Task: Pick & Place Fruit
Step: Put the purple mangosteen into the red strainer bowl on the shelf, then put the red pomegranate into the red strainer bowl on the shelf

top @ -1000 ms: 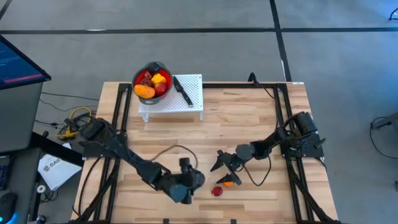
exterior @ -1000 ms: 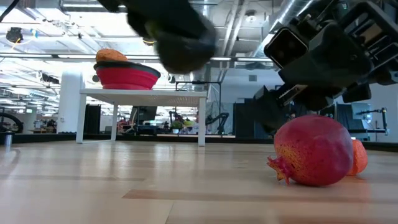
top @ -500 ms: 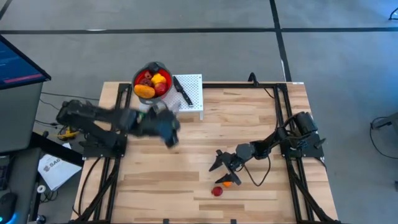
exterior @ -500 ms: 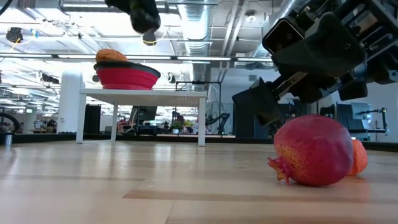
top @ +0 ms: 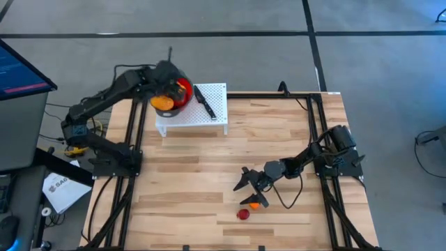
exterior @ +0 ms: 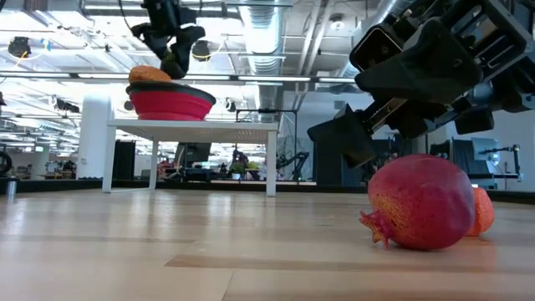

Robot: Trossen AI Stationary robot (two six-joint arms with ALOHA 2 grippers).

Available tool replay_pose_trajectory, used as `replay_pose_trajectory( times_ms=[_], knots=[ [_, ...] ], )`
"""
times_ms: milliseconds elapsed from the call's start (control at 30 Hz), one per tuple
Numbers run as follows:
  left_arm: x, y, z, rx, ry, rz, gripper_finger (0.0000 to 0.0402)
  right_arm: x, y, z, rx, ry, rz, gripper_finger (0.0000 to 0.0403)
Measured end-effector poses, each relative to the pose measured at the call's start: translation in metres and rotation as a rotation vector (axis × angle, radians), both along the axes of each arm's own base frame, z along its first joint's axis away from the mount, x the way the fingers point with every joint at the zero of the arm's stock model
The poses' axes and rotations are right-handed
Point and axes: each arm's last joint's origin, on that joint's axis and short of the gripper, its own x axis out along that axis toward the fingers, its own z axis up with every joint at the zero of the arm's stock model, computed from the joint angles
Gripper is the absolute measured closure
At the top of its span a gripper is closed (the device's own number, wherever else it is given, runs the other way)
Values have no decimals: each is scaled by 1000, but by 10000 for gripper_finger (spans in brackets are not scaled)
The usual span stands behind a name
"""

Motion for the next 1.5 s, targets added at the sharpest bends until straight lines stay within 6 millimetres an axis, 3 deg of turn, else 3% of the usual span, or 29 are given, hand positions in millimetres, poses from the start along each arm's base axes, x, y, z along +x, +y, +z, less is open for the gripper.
replay_pose_trajectory(
  times_ms=[167,500,967,1200,1367,1500],
  knots=[
    [-13,20,-3,-73,-72,73,143,0,0,0,0,1,0,88],
    [-10,29,-35,-92,-69,106,142,0,1,0,22,14,-2,88],
    [-9,30,-30,-56,-121,102,68,-1,4,0,22,14,7,88],
    [-29,13,-7,1,-207,98,63,-1,4,0,15,11,-21,88],
    [-50,-14,18,57,-346,77,69,-2,9,0,-31,-16,-116,88],
    [-55,-44,30,71,-422,-38,78,-4,16,2,-41,-56,-146,88]
  ],
)
